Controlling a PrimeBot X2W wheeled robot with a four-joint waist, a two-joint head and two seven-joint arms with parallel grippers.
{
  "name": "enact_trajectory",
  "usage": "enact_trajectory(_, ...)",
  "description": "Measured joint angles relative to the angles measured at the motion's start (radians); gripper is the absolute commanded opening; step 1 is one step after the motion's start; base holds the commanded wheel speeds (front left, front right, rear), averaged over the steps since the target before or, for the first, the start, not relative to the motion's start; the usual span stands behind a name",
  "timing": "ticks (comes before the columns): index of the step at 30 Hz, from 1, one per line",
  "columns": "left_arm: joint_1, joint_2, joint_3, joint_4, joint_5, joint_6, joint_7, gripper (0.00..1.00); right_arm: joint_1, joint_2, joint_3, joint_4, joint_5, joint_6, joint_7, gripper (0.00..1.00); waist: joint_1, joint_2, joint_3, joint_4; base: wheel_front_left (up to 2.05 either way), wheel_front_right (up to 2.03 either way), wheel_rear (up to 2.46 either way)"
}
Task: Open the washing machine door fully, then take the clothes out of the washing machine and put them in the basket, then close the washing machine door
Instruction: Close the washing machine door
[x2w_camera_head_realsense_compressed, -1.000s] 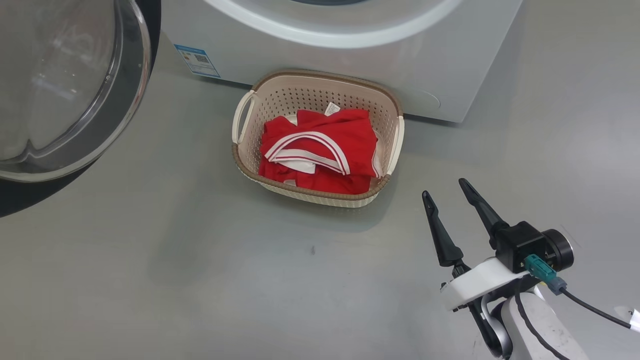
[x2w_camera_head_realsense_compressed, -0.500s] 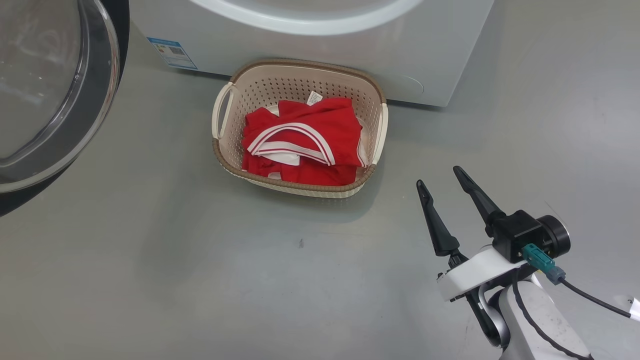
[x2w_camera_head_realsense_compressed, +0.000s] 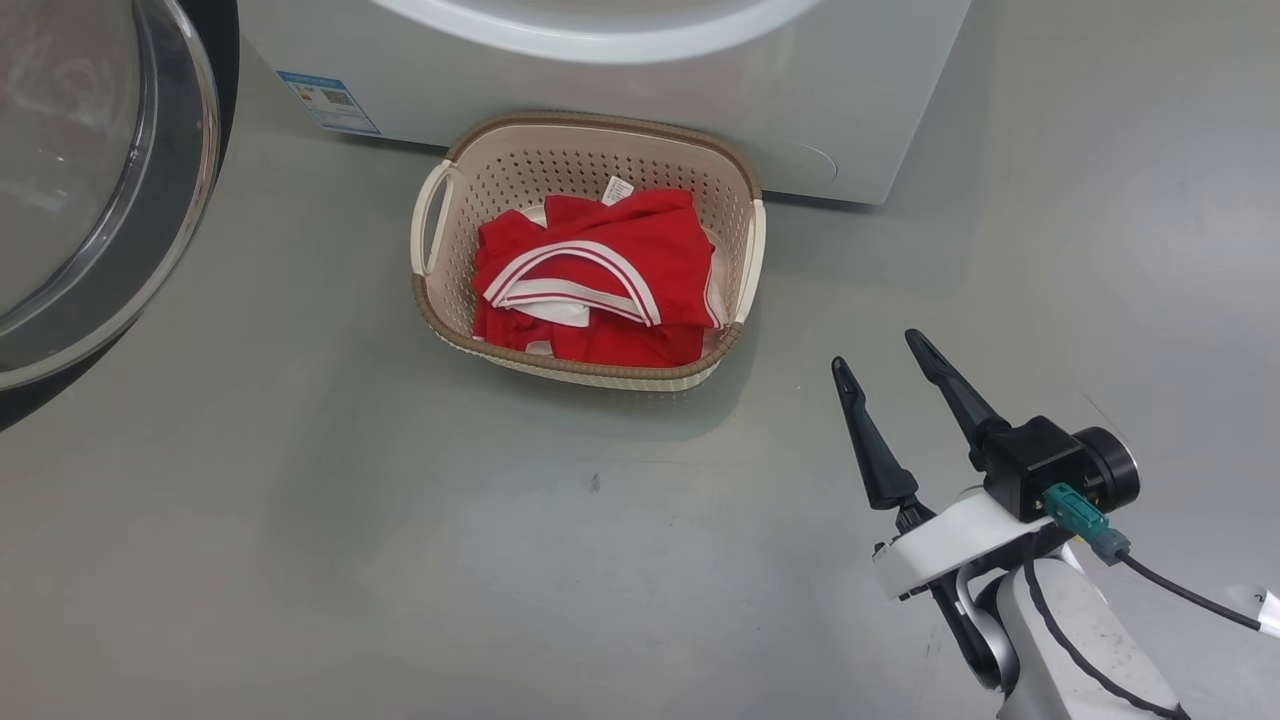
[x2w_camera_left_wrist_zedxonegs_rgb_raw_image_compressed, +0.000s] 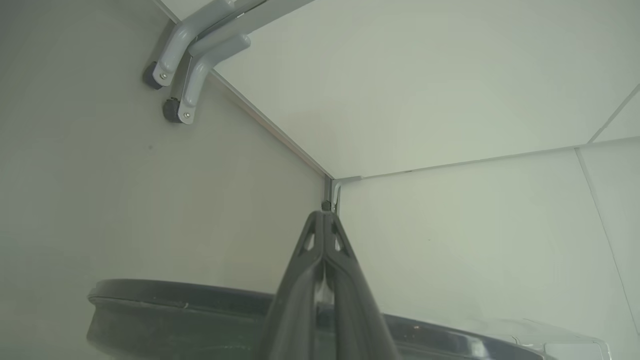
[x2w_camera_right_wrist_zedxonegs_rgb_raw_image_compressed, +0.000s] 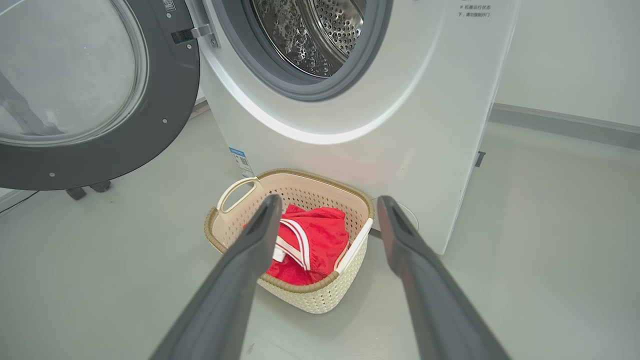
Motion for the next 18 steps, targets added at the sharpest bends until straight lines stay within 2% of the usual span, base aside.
enact_trajectory(18,-0.041,0.000,-0.037,0.078,-0.010,0.002,0.119,0.00,-0.004,0.002,-0.002,0.012,0.000,0.000,-0.001,1.00,0.0000,0.0000,-0.010,0.002,0.00,0.00,0.00)
